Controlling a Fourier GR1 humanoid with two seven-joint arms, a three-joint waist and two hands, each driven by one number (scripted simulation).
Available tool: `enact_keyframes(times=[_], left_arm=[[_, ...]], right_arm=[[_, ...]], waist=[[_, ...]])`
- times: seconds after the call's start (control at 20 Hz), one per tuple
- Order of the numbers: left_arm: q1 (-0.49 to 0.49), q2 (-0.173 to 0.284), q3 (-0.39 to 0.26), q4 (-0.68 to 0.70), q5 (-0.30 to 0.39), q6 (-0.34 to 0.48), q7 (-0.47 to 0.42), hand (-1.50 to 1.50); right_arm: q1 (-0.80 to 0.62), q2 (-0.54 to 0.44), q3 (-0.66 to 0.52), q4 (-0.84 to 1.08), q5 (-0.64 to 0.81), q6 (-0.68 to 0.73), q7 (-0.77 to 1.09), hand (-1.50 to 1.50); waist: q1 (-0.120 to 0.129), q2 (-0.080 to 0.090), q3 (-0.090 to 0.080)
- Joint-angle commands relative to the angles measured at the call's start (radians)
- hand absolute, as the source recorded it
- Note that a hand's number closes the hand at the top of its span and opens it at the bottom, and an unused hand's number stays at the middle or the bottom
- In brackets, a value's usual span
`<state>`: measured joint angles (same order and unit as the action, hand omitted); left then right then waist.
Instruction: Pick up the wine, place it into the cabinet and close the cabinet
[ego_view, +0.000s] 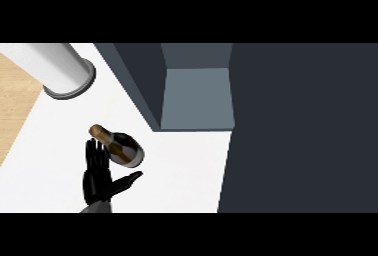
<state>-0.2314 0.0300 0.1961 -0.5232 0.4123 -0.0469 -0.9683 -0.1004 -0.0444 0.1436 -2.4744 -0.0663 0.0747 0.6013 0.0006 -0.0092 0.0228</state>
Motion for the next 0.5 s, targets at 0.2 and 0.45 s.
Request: enact_keyframes(times=[0.2,0.45], left_arm=[[-0.146,0.004,0.057,0.113,0.028,0.01,-0.027,1.5],[-0.177,-0.029,0.052,0.187,0.048,-0.037,-0.075,1.5]], right_arm=[[0.08,0.009,0.019,-0.107,-0.039,0.008,0.026,-1.5],[0.109,0.031,0.046,-0.035,-0.012,0.025,-0.064,-1.5]], waist=[[-0.015,0.011,-0.024],[-0.013,0.011,-0.024]])
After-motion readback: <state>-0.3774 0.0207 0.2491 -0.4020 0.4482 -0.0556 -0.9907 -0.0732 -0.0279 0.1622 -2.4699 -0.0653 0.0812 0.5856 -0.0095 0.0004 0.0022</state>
